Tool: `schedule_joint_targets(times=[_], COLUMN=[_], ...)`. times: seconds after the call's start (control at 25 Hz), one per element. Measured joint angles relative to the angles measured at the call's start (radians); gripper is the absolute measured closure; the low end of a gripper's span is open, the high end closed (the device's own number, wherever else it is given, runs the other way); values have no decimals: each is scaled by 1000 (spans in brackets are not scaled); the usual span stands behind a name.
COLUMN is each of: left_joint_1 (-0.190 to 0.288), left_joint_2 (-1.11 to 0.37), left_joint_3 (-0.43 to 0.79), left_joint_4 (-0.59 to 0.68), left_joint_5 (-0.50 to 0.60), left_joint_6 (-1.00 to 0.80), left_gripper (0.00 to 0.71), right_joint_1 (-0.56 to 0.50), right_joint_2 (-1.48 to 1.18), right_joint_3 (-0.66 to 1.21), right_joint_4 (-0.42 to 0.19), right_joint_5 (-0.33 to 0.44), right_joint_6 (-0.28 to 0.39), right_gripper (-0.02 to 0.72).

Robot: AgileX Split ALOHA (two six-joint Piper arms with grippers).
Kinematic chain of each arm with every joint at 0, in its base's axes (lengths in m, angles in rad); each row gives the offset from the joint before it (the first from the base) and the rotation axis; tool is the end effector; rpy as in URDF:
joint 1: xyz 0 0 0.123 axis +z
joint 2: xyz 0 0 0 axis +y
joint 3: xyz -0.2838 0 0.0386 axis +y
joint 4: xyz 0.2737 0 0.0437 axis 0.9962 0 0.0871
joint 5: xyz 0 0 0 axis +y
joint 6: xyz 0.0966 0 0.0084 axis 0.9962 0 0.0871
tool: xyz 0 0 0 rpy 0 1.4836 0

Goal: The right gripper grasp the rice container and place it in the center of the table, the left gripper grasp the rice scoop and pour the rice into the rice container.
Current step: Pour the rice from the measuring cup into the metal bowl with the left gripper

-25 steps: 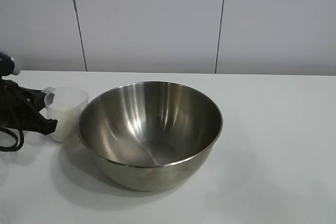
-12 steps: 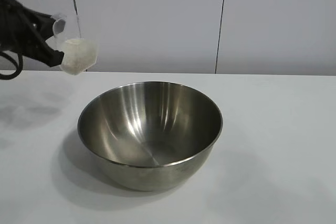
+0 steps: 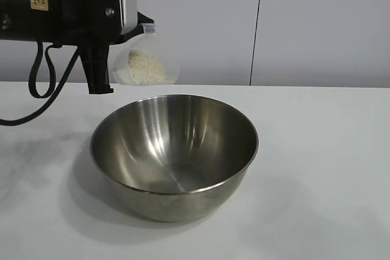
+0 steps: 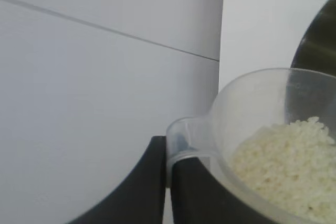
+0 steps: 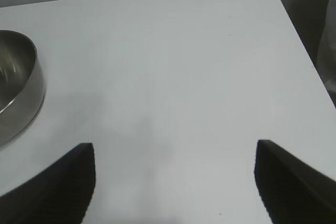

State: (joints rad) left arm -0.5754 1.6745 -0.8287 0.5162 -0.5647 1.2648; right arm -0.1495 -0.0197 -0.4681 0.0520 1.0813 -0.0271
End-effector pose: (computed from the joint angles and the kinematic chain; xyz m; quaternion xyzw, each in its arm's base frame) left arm 0.2986 -0.2242 0.2018 0.7475 0.2507 0.2372 0.5675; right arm 0.0219 0.0012 0.2759 0.0516 0.8598 -0.0189 0.5076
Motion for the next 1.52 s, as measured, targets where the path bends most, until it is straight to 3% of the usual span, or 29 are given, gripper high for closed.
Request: schedule_joint_targets(times=[0.32,0.6,0.96,1.52], left_joint_1=[0,0,0,0], left_joint_2=[0,0,0,0], left_joint_3=[0,2,2,2], left_joint_4=[95,196,201,232], left_joint_5=[-6,27,47,65], left_joint_6=[32,211,445,548], left_gripper=[701,701,701,701], right_joint_1=[0,0,0,0], right_joint_2=[0,0,0,0], right_joint_3=[0,0,0,0], right_joint_4=[0,0,0,0], right_joint_5=[0,0,0,1], right_joint_6=[0,0,0,0], right_gripper=[135,135,135,135])
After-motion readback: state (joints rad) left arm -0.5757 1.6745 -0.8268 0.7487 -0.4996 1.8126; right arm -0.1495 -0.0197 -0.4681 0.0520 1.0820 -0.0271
